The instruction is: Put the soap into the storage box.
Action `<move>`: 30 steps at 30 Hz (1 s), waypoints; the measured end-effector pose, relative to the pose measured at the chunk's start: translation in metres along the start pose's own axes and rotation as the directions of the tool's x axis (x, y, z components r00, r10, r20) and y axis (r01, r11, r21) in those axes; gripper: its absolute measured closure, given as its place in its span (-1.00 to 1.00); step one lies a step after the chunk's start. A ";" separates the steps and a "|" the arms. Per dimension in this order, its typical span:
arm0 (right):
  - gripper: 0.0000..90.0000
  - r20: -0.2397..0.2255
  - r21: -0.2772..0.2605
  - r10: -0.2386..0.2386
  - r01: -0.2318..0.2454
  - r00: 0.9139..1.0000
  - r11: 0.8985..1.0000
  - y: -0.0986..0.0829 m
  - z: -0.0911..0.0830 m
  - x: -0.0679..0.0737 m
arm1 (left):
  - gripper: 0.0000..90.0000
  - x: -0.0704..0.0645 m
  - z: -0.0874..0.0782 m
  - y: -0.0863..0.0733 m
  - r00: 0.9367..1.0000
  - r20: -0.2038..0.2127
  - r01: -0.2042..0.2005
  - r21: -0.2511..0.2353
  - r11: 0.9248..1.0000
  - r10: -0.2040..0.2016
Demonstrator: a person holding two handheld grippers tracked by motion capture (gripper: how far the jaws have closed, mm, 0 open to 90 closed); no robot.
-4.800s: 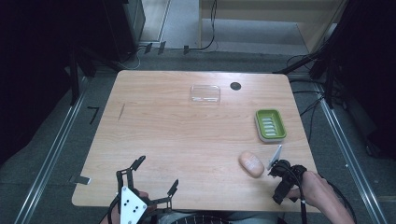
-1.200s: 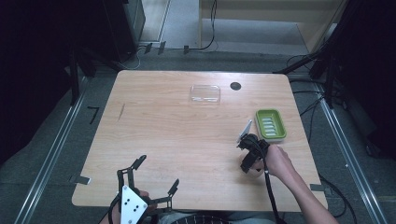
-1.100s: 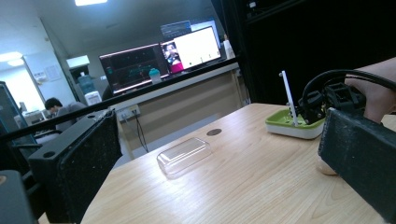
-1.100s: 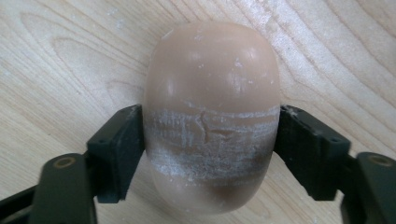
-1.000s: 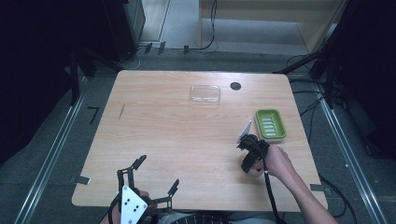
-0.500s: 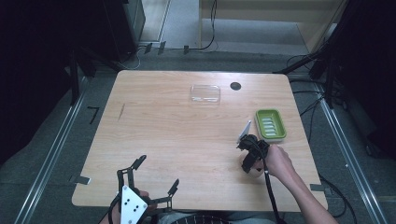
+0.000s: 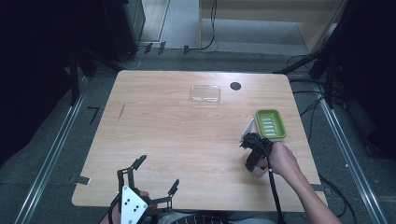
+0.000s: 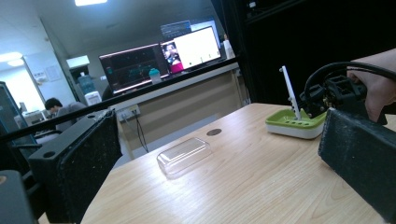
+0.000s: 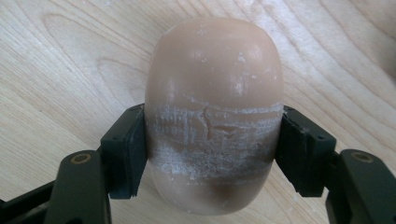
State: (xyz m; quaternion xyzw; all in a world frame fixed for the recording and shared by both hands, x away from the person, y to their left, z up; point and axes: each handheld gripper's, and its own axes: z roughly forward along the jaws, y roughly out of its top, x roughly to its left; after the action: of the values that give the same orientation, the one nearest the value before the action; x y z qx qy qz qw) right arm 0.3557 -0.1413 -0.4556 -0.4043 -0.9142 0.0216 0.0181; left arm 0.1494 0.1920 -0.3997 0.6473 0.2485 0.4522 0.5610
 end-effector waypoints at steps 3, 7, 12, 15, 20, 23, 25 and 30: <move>-0.26 0.008 0.001 -0.002 0.002 1.000 1.000 -0.001 -0.001 -0.002 | -1.00 0.000 0.000 0.000 1.000 0.002 -0.002 0.000 1.000 0.002; -0.26 0.008 0.006 0.005 -0.005 1.000 1.000 -0.003 -0.003 -0.006 | -1.00 0.000 0.000 0.000 1.000 0.002 0.001 -0.001 1.000 -0.001; -0.26 0.008 0.003 0.011 -0.011 1.000 1.000 -0.006 -0.006 -0.011 | -1.00 0.000 0.000 0.000 1.000 0.002 -0.002 0.000 1.000 0.002; -0.26 0.011 -0.005 0.015 -0.015 1.000 1.000 -0.008 -0.007 -0.015 | -1.00 0.000 0.000 0.000 1.000 0.002 -0.002 0.000 1.000 0.002; -0.26 0.012 -0.006 0.032 -0.032 0.999 0.999 -0.010 -0.008 -0.019 | -1.00 0.000 0.000 0.000 1.000 0.002 -0.002 0.000 1.000 0.002; -0.26 0.013 -0.008 0.040 -0.040 0.999 0.999 -0.012 -0.009 -0.023 | -1.00 0.000 0.000 0.000 1.000 0.002 -0.002 0.000 1.000 0.002; -0.26 0.012 -0.011 0.038 -0.037 0.999 0.999 -0.013 -0.010 -0.025 | -1.00 0.000 0.000 0.000 1.000 0.002 -0.002 0.001 1.000 0.002; -0.26 0.016 -0.015 0.052 -0.051 0.999 0.999 -0.016 -0.012 -0.031 | -1.00 0.000 0.000 0.000 1.000 0.002 -0.003 0.002 1.000 0.003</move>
State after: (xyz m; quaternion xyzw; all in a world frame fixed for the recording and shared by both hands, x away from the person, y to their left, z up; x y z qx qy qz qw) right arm 0.3652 -0.1752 -0.4434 -0.4277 -0.9037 0.0186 0.0072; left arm 0.1498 0.1918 -0.3998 0.6486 0.2473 0.4522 0.5600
